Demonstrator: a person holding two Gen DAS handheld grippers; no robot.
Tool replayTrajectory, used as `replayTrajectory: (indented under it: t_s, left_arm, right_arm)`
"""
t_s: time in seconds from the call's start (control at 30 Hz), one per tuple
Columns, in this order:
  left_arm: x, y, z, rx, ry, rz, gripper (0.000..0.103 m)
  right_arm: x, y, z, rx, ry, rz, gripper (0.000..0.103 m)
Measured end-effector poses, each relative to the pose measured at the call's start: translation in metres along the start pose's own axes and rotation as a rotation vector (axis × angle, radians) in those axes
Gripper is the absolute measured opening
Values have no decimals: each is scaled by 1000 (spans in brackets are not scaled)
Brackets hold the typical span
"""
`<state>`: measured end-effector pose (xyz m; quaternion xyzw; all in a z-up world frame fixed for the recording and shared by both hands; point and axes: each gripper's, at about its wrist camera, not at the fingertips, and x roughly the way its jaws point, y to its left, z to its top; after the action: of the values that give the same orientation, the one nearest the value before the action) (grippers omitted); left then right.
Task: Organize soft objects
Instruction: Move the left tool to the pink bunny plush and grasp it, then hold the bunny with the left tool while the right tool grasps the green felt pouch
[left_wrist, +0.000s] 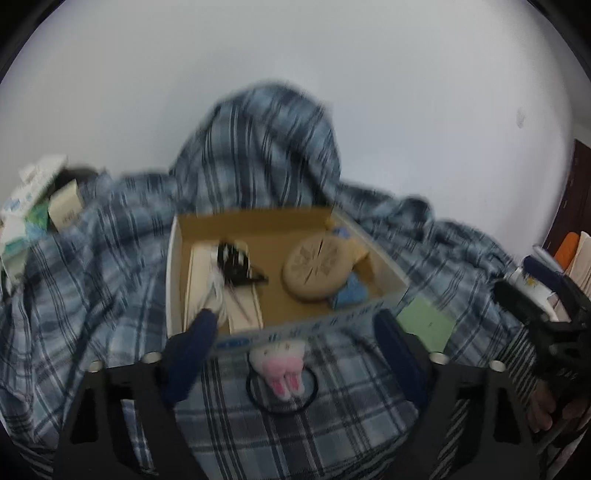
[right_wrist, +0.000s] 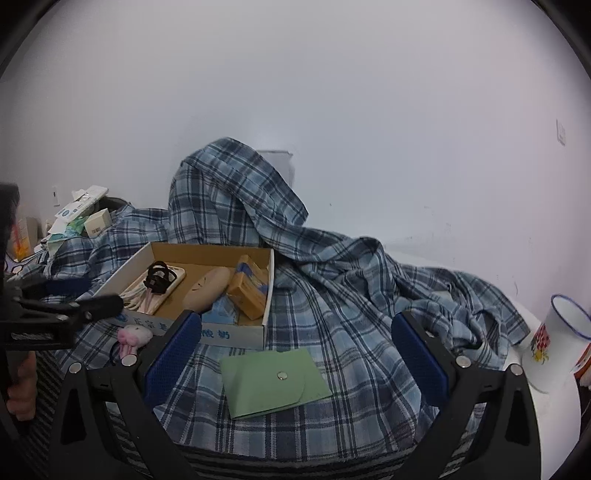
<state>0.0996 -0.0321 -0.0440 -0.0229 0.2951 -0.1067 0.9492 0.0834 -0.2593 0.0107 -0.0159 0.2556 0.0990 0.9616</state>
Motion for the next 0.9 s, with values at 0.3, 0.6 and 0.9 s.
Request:
replayTrajectory:
  t_s: [0.3, 0.6, 0.9]
  left_arm:
    - [53, 13, -13, -76, 311, -40, 51]
    - [60, 16, -17, -85, 337, 3, 29]
    - [14, 3, -9, 3, 99, -39, 22]
  right_arm:
    - [11, -15, -2, 74, 62, 2, 102]
    - [19, -18, -2, 93, 101, 3, 102]
    - [19, -31, 4, 175, 147, 52, 102]
